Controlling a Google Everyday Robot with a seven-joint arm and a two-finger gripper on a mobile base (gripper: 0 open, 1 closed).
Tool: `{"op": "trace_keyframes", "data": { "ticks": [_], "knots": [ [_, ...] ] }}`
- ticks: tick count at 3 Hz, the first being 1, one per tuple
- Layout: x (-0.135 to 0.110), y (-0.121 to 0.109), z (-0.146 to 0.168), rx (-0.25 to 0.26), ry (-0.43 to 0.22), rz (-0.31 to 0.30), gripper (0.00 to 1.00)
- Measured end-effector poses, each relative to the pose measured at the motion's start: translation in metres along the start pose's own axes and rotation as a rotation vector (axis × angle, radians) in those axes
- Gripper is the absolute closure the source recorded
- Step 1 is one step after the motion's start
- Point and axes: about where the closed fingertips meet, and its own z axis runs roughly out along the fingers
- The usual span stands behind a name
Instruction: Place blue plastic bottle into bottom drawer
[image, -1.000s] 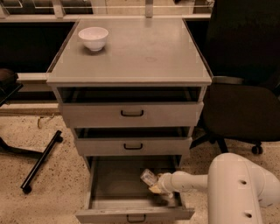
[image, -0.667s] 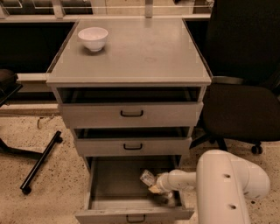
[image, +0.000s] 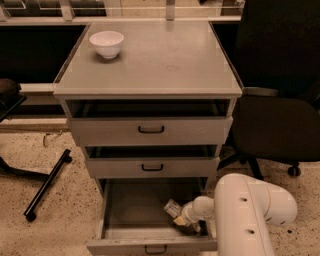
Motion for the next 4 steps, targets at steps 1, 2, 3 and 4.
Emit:
{"op": "trace_keyframes", "data": {
  "ticks": [1,2,3,4],
  "knots": [
    [0.0166,0.0010,0.0069,-0.010,0.017,0.037,1.00],
    [0.0166,0.0010,0.0068,-0.010,0.017,0.037,0.81],
    [0.0166,0.0011,0.0069,-0.010,0.017,0.037,0.58],
    [0.0166,0.0011,0.0069,-0.010,0.017,0.037,0.35]
  ]
}}
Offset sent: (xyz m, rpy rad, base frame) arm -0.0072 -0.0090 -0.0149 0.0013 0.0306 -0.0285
